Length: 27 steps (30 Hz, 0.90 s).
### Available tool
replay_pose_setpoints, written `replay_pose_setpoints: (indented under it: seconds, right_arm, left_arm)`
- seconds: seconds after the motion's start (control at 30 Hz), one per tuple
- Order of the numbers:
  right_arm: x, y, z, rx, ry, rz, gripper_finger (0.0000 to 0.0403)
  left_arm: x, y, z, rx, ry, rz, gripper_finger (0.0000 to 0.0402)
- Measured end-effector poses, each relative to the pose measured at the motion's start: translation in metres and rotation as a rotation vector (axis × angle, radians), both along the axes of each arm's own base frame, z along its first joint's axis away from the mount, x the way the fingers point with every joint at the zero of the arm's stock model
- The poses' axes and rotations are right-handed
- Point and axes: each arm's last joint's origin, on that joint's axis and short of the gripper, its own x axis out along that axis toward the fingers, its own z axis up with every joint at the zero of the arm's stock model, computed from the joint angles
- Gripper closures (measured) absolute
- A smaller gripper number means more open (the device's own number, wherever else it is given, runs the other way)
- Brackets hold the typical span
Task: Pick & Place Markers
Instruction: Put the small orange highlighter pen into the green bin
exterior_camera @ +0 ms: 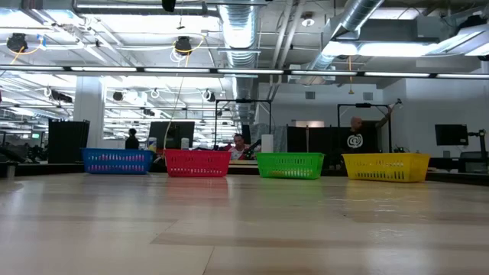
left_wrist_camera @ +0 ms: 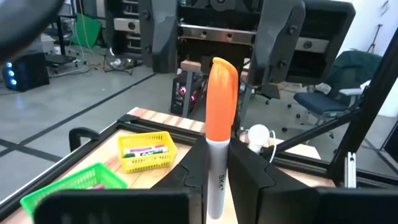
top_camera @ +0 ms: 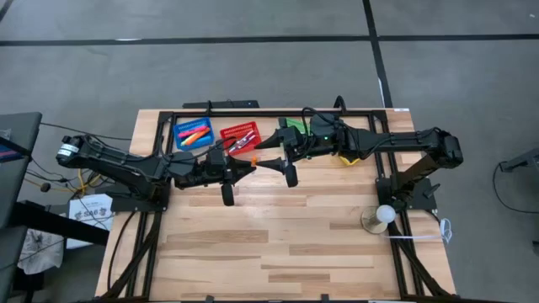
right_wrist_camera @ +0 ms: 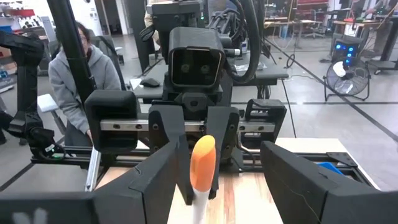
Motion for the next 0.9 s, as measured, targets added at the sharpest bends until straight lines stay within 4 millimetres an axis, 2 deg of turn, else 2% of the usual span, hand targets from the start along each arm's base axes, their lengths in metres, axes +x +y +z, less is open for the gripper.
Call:
replay_pose_setpoints:
  seconds: [0.27, 0.9]
  right_arm:
    - [0.000, 0.000, 0.000, 0.000, 0.000, -0.001, 0.0184]
    - [0.000, -0.001, 0.000, -0.006, 0.000, -0.002, 0.0184]
  left_arm:
    - [0.006, -0.001, -0.001, -0.005, -0.027, 0.000, 0.0363]
    - [0.014, 0.015, -0.001, -0.009, -0.057, -0.025, 0.0363]
